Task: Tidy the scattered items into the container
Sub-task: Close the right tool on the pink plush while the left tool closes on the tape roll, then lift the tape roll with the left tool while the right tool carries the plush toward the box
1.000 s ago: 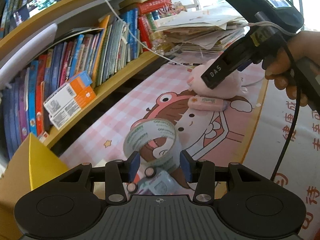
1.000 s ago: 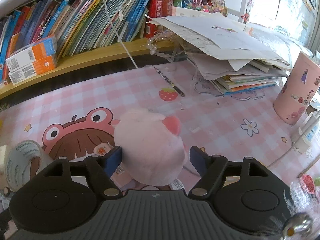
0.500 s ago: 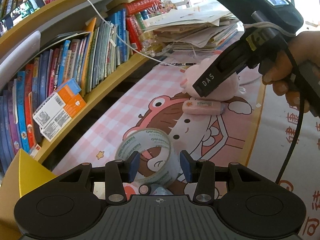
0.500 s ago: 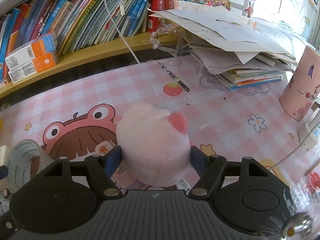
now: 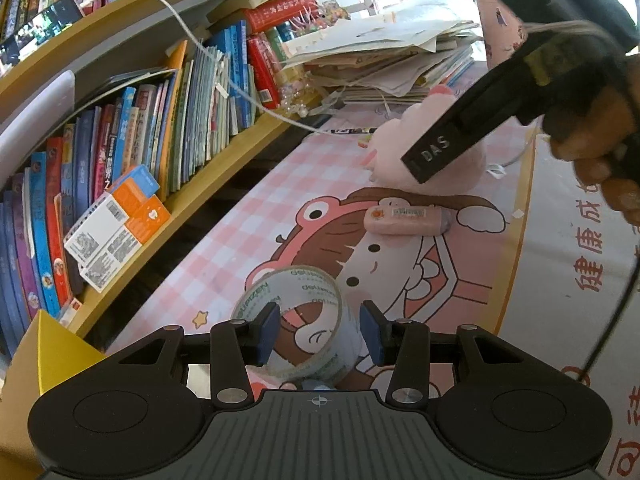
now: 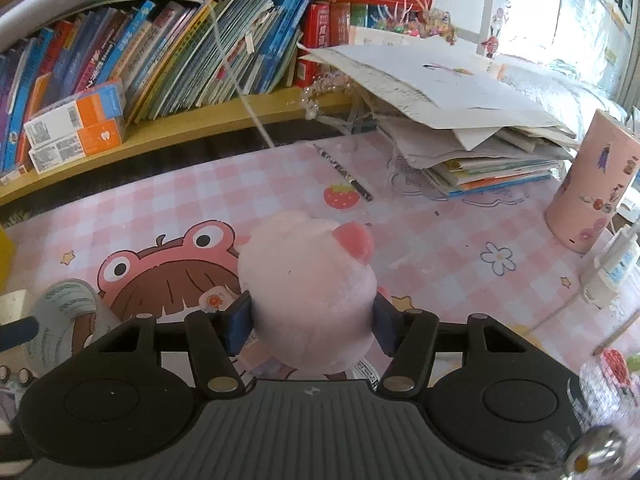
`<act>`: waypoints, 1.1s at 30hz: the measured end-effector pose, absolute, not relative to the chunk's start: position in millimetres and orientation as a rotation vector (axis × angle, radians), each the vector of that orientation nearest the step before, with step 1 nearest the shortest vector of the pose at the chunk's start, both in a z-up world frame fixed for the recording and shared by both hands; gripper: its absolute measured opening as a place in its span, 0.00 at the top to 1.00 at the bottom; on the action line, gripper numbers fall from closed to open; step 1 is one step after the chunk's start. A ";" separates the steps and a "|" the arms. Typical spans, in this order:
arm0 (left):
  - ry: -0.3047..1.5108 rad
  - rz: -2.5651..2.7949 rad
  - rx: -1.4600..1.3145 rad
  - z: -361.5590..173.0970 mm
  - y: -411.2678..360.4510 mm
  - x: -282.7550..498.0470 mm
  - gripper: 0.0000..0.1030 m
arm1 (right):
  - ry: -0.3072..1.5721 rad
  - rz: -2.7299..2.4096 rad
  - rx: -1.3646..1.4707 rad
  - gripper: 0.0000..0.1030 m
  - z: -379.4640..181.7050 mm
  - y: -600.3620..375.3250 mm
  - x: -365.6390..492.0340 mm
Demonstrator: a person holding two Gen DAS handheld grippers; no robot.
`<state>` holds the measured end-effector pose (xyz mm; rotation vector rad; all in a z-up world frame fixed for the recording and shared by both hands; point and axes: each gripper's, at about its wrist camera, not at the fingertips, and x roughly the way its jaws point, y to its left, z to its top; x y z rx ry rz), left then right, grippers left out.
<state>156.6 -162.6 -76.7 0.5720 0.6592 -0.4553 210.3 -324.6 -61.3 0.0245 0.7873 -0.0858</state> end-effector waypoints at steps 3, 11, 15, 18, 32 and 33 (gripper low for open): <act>0.661 -0.459 0.582 -77.9 -164.8 160.0 0.57 | 0.788 -0.092 0.033 0.44 -58.9 -327.3 203.7; 0.685 -0.464 0.603 -83.8 -169.4 168.7 0.59 | 0.784 -0.102 0.075 0.43 -53.6 -332.4 192.6; 0.714 -0.461 0.595 -87.1 -170.1 174.9 0.60 | 0.772 -0.101 0.088 0.43 -49.5 -332.3 188.6; 0.739 -0.467 0.585 -89.5 -170.8 179.0 0.66 | 0.766 -0.100 0.090 0.43 -46.7 -332.2 186.0; 0.762 -0.536 0.533 -86.0 -172.9 171.1 0.94 | 0.752 -0.111 0.092 0.44 -38.8 -335.0 168.6; 0.755 -0.540 0.523 -82.7 -172.8 169.1 0.94 | 0.750 -0.110 0.091 0.44 -37.8 -334.8 167.2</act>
